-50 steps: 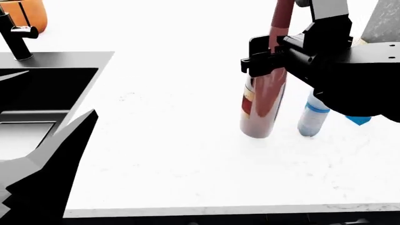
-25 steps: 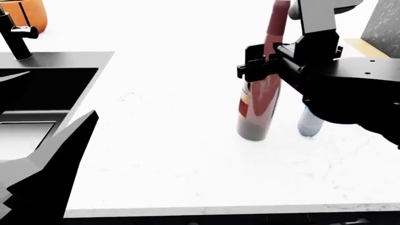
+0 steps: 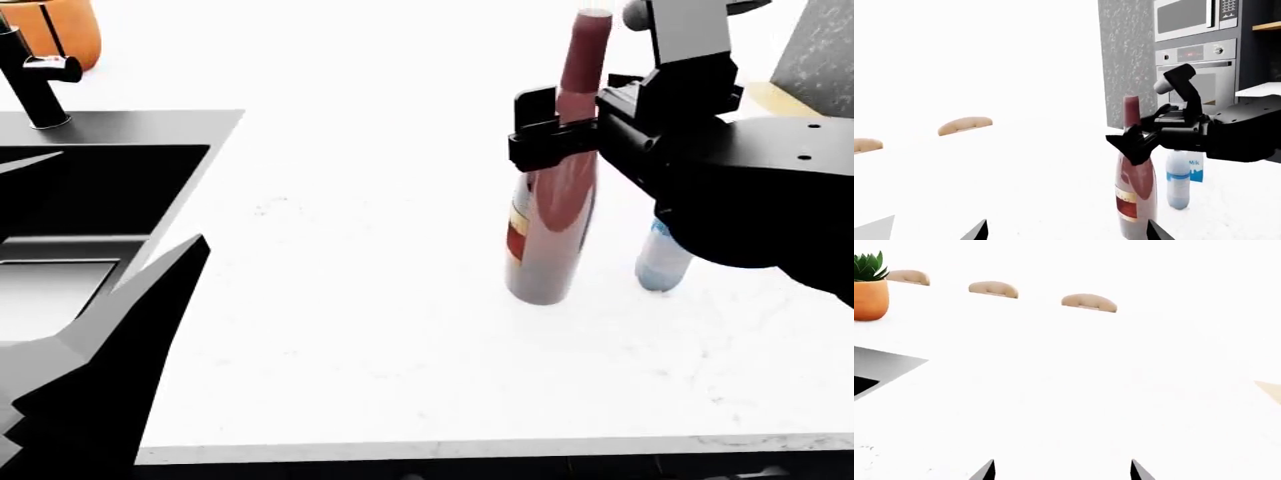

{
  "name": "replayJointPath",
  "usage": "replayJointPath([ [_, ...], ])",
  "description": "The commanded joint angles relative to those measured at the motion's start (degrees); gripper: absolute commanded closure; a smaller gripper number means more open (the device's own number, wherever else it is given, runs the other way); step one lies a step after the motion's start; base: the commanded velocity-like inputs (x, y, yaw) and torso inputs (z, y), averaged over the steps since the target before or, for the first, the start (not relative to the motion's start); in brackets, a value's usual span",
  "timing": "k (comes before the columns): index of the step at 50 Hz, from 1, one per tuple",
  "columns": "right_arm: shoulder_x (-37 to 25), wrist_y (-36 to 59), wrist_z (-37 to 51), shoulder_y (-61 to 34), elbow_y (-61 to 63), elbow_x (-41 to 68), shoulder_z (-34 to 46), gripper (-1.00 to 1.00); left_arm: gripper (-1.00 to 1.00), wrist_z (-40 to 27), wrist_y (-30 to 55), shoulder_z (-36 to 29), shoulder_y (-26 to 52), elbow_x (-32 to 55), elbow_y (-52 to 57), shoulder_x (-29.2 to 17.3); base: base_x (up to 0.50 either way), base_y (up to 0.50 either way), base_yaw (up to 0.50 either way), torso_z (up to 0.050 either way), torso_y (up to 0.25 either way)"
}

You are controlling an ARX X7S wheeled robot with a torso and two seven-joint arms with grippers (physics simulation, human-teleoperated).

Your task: Move the drinks to the dining counter.

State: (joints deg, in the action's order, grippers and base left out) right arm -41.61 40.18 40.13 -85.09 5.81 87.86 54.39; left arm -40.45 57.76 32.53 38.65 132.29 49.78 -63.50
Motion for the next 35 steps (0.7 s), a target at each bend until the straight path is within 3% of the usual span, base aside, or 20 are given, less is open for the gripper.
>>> replayJointPath([
  [1, -1.1, 0.7, 0.9, -0.8, 1.8, 0.7, -0.6, -1.00, -1.00, 0.0, -0.1, -0.2, 0.1, 0.0, 0.0, -0.1, 0.00, 0.00, 0.00, 0.000, 0.000],
  [35, -4.1, 5.6, 8.0, -16.0, 9.1, 11.7, -8.1, -1.00, -1.00, 0.0, -1.3, -1.1, 1.2, 0.5, 0.2, -1.2, 0.00, 0.00, 0.00, 0.000, 0.000],
])
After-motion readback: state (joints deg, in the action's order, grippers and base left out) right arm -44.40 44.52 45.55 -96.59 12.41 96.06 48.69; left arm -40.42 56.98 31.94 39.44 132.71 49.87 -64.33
